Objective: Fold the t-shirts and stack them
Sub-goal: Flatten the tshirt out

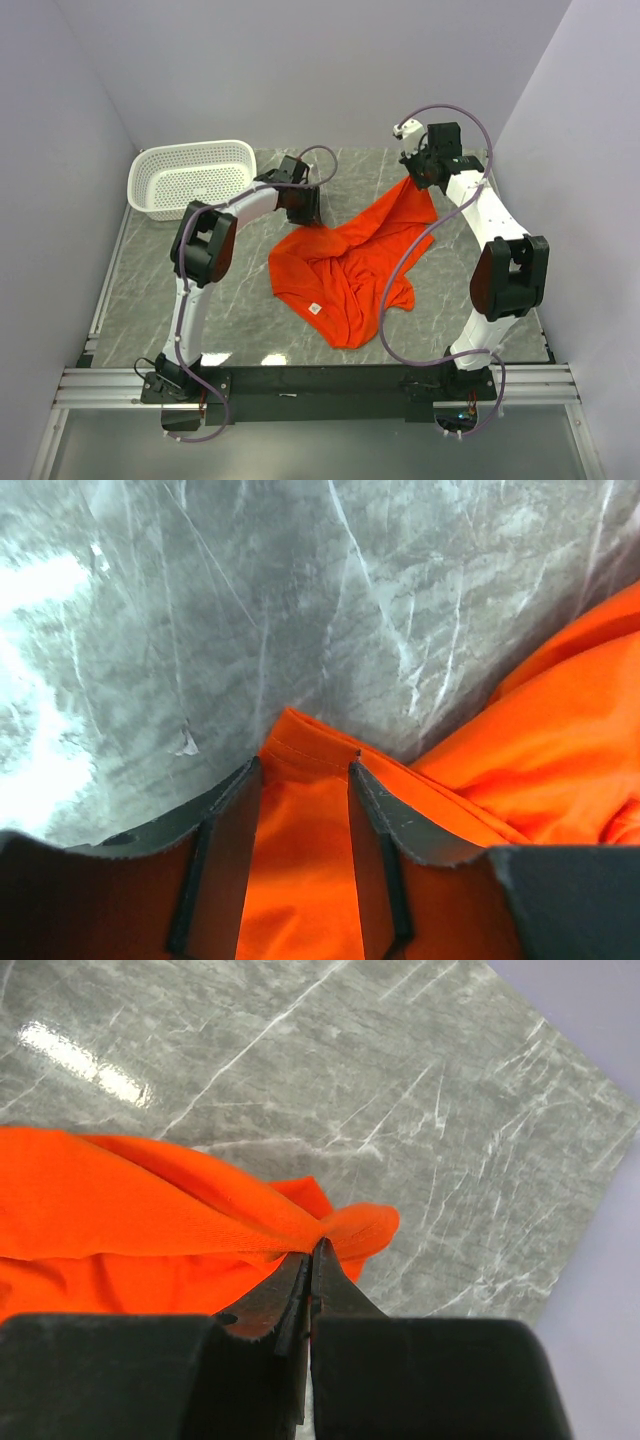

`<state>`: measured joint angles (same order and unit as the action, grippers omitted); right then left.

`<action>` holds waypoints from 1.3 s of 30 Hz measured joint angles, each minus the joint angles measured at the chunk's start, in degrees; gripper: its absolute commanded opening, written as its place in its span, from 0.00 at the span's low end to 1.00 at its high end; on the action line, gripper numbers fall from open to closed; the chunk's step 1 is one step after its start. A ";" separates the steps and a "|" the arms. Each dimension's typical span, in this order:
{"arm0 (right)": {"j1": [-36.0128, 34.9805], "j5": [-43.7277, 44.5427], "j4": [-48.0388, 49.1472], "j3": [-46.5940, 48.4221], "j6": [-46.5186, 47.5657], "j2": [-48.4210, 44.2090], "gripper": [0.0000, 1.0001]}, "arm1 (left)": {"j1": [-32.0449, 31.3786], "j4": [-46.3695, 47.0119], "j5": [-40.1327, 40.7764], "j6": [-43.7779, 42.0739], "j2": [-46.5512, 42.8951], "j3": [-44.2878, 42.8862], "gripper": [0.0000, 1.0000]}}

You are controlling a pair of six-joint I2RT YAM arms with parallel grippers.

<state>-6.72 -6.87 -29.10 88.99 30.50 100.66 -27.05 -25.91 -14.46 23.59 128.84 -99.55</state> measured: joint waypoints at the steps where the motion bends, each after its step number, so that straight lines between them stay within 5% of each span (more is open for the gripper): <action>1: 0.00 -0.07 0.00 0.00 0.00 0.00 0.00 | -0.13 -0.15 0.33 -0.26 0.11 -0.26 0.46; 4: 0.00 -0.13 0.00 0.00 -0.02 0.00 0.00 | -0.68 -1.16 2.16 -1.03 0.79 -1.64 0.40; 10: 0.02 -0.42 -0.02 0.00 -0.31 0.00 0.00 | -2.08 -1.49 4.57 -2.58 1.70 -2.69 0.01; 21: 0.63 -0.90 -0.09 0.00 -0.66 -0.20 0.00 | -2.45 3.04 7.45 -2.80 -7.80 7.39 0.00; 30: 3.52 -2.78 -2.73 1.33 -0.87 -5.90 0.00 | -2.40 11.85 8.33 -0.48 -34.53 16.55 0.00; 39: 4.81 -4.92 -5.95 12.07 -1.46 -22.49 0.00 | -2.40 19.08 8.35 2.64 -59.01 23.50 0.00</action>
<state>-1.91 -11.79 -35.05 101.06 29.04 78.17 -29.45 -6.83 -6.11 26.24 69.82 -76.05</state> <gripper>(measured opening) 0.009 0.012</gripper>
